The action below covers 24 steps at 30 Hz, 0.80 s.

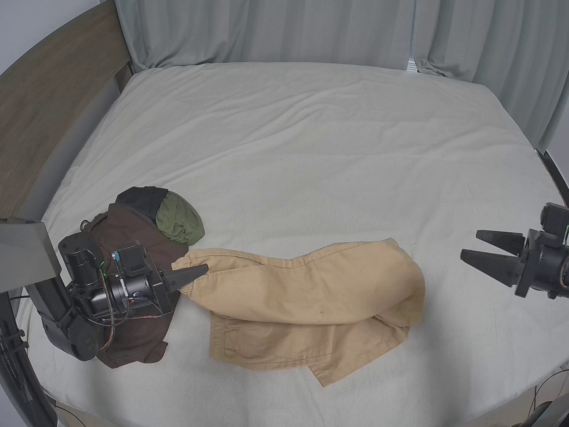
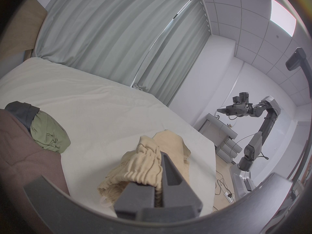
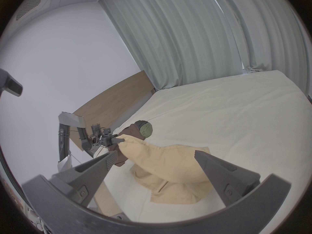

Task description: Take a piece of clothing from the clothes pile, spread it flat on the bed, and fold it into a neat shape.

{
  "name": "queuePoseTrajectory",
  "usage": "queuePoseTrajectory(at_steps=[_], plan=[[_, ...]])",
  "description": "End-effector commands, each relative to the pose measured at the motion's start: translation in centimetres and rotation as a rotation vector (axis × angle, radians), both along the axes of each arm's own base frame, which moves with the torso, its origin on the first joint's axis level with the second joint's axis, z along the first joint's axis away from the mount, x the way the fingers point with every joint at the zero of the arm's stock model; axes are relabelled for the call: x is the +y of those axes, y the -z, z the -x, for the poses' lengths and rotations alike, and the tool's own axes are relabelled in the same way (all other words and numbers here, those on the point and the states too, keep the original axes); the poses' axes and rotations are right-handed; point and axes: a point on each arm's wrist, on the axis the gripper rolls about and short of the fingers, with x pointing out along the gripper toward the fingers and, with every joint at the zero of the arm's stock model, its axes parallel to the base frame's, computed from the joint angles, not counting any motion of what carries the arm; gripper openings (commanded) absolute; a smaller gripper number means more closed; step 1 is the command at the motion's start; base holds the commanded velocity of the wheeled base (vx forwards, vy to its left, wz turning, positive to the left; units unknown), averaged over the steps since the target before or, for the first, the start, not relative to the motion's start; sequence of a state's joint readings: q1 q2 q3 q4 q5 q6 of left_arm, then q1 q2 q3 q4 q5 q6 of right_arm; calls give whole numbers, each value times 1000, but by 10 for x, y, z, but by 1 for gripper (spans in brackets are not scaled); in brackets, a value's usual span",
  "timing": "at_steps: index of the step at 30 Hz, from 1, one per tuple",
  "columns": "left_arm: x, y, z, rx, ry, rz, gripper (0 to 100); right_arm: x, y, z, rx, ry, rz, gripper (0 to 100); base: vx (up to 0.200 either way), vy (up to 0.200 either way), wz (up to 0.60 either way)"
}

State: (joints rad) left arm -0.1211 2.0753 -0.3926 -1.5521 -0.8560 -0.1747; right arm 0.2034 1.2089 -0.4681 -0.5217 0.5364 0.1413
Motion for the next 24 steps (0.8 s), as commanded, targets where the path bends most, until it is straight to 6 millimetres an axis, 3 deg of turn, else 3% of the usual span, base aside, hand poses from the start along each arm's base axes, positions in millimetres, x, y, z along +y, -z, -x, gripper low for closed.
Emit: queuePoseTrajectory(at_steps=[1,7,24], plan=[[0,1,0,4,0,0,0,-1,53,-48,138,52,15,100,0,0,0],[0,1,0,4,0,0,0,-1,77,-75,152,82,-26,100,0,0,0],[0,1,-2,0,-1,0,0,-17,128,-111,247,169,-57,100,0,0,0]])
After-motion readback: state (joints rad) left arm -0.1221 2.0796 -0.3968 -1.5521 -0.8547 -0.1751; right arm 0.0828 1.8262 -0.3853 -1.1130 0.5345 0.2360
